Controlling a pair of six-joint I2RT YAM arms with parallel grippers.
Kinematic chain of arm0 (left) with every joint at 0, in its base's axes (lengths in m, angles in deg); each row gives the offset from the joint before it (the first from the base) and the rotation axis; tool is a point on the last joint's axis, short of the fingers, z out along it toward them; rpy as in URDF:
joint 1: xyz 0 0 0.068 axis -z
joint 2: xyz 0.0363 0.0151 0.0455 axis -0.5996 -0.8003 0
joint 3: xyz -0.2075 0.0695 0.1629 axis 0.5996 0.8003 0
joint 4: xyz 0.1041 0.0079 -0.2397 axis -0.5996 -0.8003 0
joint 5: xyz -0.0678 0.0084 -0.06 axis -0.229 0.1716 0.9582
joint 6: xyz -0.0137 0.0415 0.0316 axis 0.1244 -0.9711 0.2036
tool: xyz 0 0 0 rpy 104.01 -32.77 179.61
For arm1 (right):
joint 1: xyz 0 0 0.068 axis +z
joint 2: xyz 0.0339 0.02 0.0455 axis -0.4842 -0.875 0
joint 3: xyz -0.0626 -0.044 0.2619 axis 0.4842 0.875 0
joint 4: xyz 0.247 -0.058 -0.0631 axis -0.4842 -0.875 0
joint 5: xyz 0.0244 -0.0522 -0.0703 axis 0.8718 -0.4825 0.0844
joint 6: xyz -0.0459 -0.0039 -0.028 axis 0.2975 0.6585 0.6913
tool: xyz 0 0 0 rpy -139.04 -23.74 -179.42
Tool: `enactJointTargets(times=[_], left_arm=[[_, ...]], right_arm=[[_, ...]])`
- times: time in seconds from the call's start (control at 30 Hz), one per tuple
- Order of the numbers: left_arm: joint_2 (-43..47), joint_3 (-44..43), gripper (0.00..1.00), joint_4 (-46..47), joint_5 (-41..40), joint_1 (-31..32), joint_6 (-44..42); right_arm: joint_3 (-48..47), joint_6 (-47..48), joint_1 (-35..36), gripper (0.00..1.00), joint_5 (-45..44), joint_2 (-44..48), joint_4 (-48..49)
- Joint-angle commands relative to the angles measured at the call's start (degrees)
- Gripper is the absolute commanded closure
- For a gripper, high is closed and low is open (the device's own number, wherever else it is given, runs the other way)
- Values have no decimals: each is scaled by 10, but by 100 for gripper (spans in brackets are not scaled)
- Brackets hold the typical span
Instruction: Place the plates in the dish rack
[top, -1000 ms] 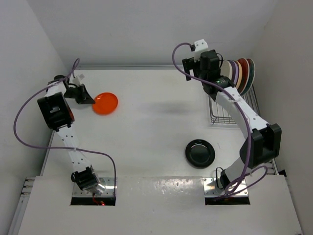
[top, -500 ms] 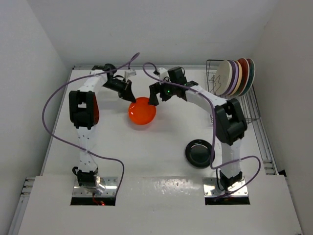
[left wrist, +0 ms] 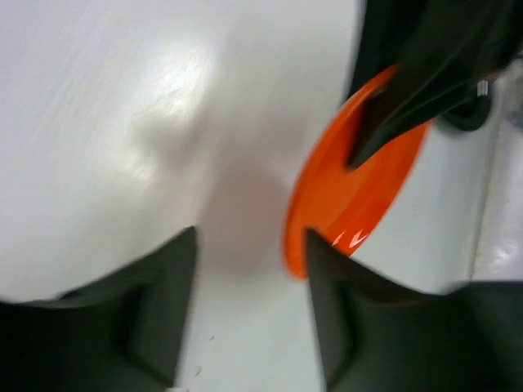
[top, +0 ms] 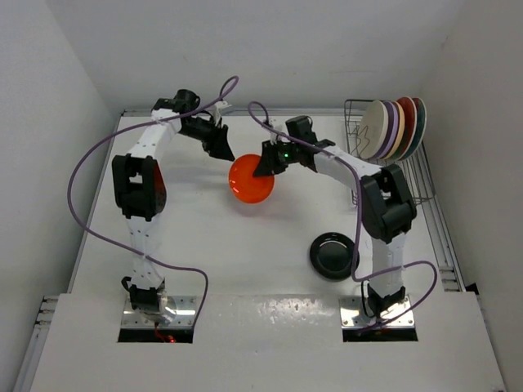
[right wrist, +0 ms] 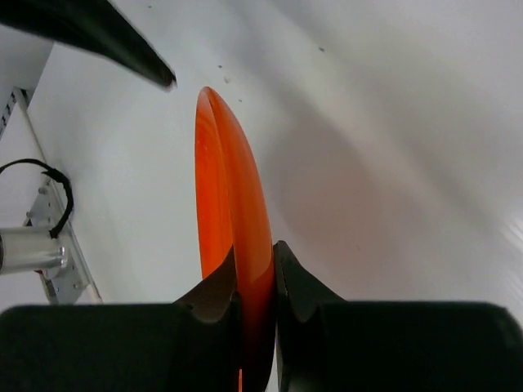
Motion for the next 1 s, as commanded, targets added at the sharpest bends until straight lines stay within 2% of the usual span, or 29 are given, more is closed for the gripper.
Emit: enactJointTargets(times=[0.0,0.03,0.07,0.1,0.13,0.17,0.2,0.27,0.3,0.33,0.4,0.53,0.83,0.97], left_arm=[[41,-28,34,69,-126,-8,109],[41,-33,21,80,-165,-8,124],[48,-39,13,96,-248,-8,139],[48,-39,5,104,-298,-8,154],[48,-47,1,111,-351,-8,182],[48,-52,0,111,-449,-8,191],[48,-58,0,116,-489,-13,191],[54,-58,0,117,-561,-13,185],[54,-58,0,117,-575,-13,185],[60,-53,0,117,-594,-13,177],[60,-38,0,122,-599,-13,177],[60,-23,0,122,-594,-13,171],[70,-6,0,122,-599,-13,165],[76,0,0,122,-599,-13,160]], right_arm=[[31,-31,-39,100,-27,93,66],[42,-31,-52,100,-47,105,69],[44,-24,-58,100,-57,115,66],[44,-17,-77,100,-111,147,60],[42,-7,-82,100,-136,160,52],[38,28,-88,100,-164,170,34],[34,42,-99,100,-268,198,26],[11,124,-107,100,-343,210,13],[-1,147,-116,100,-468,215,12],[-12,218,-118,100,-507,208,24],[-23,269,-146,100,-623,193,45],[-35,326,-179,100,-695,151,104],[-70,321,-212,100,-721,56,158],[-74,267,-230,100,-670,36,119]])
